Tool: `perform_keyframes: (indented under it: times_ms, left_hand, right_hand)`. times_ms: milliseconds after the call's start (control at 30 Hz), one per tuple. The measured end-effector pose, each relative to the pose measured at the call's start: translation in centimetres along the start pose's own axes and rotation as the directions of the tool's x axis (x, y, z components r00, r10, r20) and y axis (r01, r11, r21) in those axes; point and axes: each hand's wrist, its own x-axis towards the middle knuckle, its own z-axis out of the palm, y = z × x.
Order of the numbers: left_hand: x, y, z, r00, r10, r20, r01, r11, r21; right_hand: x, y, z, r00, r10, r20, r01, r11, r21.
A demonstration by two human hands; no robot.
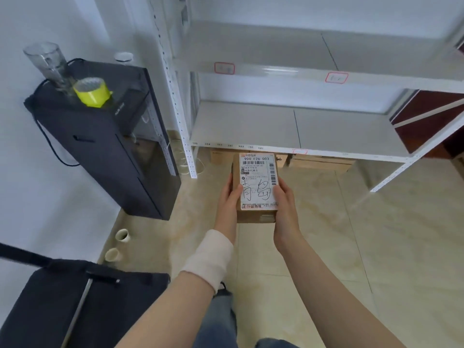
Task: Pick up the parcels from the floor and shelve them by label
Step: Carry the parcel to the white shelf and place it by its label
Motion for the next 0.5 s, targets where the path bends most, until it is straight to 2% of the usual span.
perform_keyframes:
  times_ms: [233, 367, 500]
  left_hand:
    - [8.9, 7.0, 0.9, 0.996, 0.044, 0.084, -0.046, 0.999, 0.022]
    - [13.4, 10.7, 1.6, 0.992, 0.043, 0.118, -0.044, 0.999, 0.007]
    - [17.5, 14.7, 2.9, 0.983, 0.116, 0.140, -0.122, 0.992, 0.036]
  right_hand:
    - [8.1, -5.1, 5.4, 0.997, -0.078, 0.007, 0.078, 0.997, -0.021]
    - [12.0, -8.1, 7.2, 0.985, -0.146, 0.090, 0.153, 0.985, -0.078]
    - [16.1, -11.8, 8.9, 0.961, -0.212, 0.180, 0.236, 0.964, -0.125]
